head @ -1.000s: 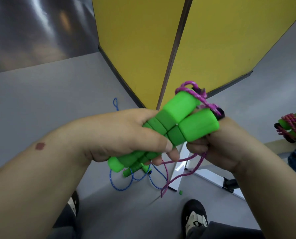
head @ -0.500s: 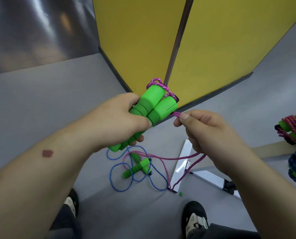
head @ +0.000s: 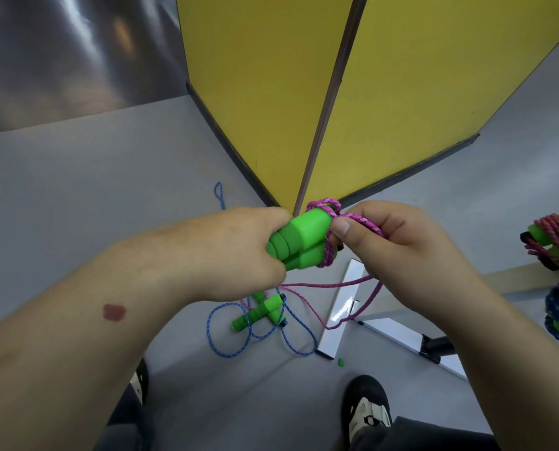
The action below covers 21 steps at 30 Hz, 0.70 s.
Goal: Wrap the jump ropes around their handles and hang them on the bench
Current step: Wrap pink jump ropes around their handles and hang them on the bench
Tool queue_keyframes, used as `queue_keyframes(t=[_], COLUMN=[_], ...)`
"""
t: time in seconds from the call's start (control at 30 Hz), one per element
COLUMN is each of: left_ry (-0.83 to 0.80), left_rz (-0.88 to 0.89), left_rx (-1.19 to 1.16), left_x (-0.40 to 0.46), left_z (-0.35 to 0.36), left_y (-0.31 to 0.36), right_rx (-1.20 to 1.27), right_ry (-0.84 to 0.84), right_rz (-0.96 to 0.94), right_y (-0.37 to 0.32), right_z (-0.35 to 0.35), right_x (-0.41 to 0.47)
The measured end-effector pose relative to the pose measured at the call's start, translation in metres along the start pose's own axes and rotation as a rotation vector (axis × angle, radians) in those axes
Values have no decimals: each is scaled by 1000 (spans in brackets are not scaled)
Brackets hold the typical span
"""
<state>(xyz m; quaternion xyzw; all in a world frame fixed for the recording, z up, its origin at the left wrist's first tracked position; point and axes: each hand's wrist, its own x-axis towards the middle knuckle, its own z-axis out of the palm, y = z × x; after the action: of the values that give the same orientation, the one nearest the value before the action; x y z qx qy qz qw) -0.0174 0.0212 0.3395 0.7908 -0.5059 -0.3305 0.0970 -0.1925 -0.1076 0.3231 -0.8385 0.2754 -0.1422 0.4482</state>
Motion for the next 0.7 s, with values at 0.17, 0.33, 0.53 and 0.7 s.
queue_keyframes(t=[0.17,0.33,0.53,0.7], left_ry=[-119,-309,-434,-496], left_rz=[7,23,167,285], left_rx=[78,-26,-368,-548], left_x=[-3,-8,-10,-11], left_z=[1,-5,-12,-13], left_y=[1,2,-3,-4], right_rx=[65,243,697,978], right_ry=[9,-36,-156,-216], right_rz=[-17,5,160,329], right_y=[-1,-1,7,7], right_z=[2,1,-1,0], right_x=[1,4,5,6])
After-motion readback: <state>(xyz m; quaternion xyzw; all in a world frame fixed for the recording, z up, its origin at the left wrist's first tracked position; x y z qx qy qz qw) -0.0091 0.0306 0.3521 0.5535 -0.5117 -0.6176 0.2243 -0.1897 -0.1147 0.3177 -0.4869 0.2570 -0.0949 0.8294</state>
